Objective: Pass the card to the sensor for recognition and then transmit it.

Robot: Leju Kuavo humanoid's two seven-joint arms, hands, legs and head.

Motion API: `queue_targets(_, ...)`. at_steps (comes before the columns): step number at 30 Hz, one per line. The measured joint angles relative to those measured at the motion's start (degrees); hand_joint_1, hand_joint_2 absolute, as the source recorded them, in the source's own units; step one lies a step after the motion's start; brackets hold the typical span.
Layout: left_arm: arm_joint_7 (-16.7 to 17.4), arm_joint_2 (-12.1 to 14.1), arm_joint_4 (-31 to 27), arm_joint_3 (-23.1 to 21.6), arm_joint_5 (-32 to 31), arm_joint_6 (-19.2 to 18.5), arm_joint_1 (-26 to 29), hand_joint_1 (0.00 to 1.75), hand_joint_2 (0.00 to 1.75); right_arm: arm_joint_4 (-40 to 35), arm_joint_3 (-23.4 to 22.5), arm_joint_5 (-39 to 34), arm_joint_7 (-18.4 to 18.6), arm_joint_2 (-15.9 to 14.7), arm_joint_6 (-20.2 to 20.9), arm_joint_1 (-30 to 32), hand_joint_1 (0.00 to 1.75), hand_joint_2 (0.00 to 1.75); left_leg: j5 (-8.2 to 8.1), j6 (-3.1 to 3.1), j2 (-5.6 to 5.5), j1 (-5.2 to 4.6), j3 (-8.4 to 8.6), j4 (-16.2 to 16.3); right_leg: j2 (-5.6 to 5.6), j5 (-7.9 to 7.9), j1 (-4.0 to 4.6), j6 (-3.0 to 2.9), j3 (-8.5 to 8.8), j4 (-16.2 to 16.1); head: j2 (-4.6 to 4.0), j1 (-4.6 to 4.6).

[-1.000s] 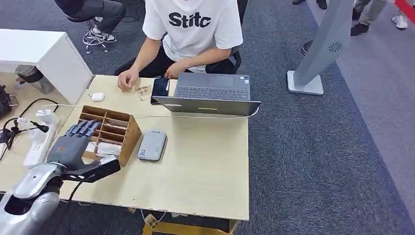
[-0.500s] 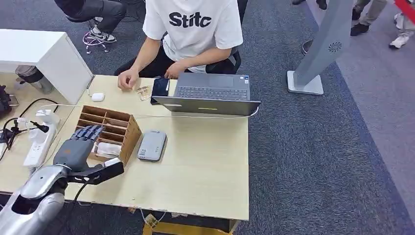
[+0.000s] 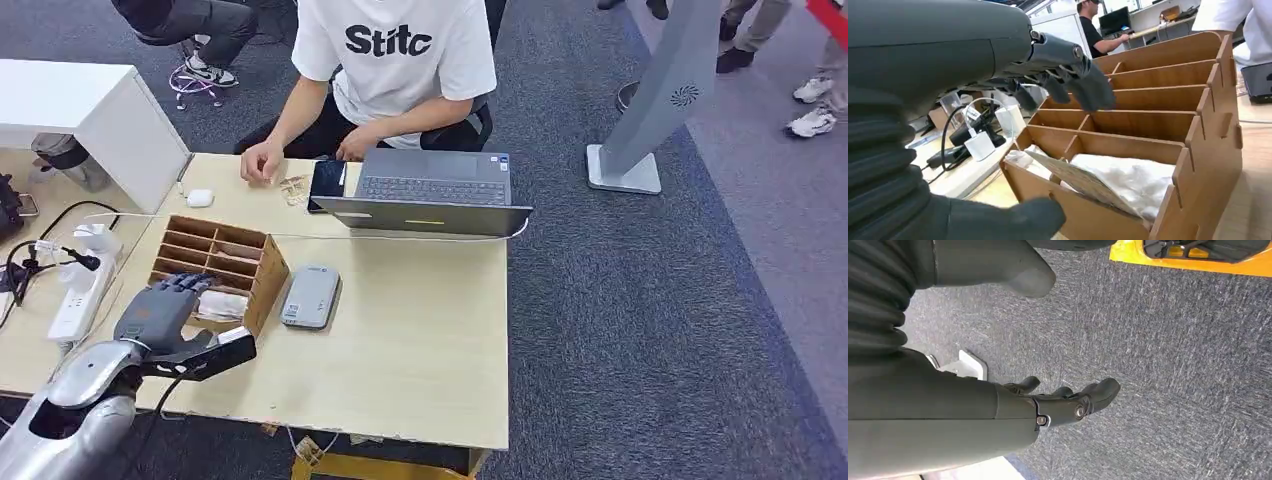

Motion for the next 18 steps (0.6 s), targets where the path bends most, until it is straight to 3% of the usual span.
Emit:
queue_targets(1,0.02,0.00,0.02,-0.02,-0.02,0.00,0.00,1.17,1.75,0.00,0.00,0.02,0.00,0.00,0.00,0.00,0.00,1.75,0.00,0.00,0.00,0.00,0.00,0.00,0.00,0.00,0.00,0.00,0.00,0.00,0.00,0.00)
queue_targets(6,0.00,0.00,0.35,-0.07,-0.09,0.00,0.01,1.40,1.75,0.00,-0.02,0.07,0.00,0.00,0.02,0.00,0.00,1.75,0.00,0.00,0.00,0.00,0.00,0.00,0.00,0.00,0.00,0.00,0.00,0.00,0.00,0.00)
queue_targets(7,0.00,0.00,0.42,-0.09,-0.09,0.00,0.01,1.52,1.75,0.00,0.00,0.09,0.00,0.00,0.04,0.00,0.00,1.75,0.00,0.00,0.00,0.00,0.00,0.00,0.00,0.00,0.00,0.00,0.00,0.00,0.00,0.00)
queue_targets(12,0.00,-0.28,0.92,-0.11,-0.15,0.00,-0.10,1.55,1.75,0.00,-0.02,0.28,-0.02,0.00,0.20,-0.01,0.00,1.75,0.00,0.00,0.01,0.00,0.00,0.00,0.01,0.00,0.00,0.00,0.00,0.00,0.00,0.00)
queue_targets(14,0.00,-0.50,1.25,-0.11,-0.15,0.00,-0.21,1.69,1.75,0.00,-0.02,0.42,-0.02,0.00,0.26,-0.02,0.00,1.75,0.00,0.00,0.00,-0.01,0.00,0.00,0.00,0.00,0.00,0.00,0.00,0.00,0.00,0.00)
queue_targets(18,0.61,-0.94,2.01,-0.11,-0.77,0.66,-0.44,1.75,1.75,0.00,-0.02,0.57,-0.02,0.00,0.44,-0.04,0.00,1.75,0.00,0.00,0.00,-0.01,0.01,0.00,0.00,0.00,0.00,0.00,0.01,0.00,0.00,0.00)
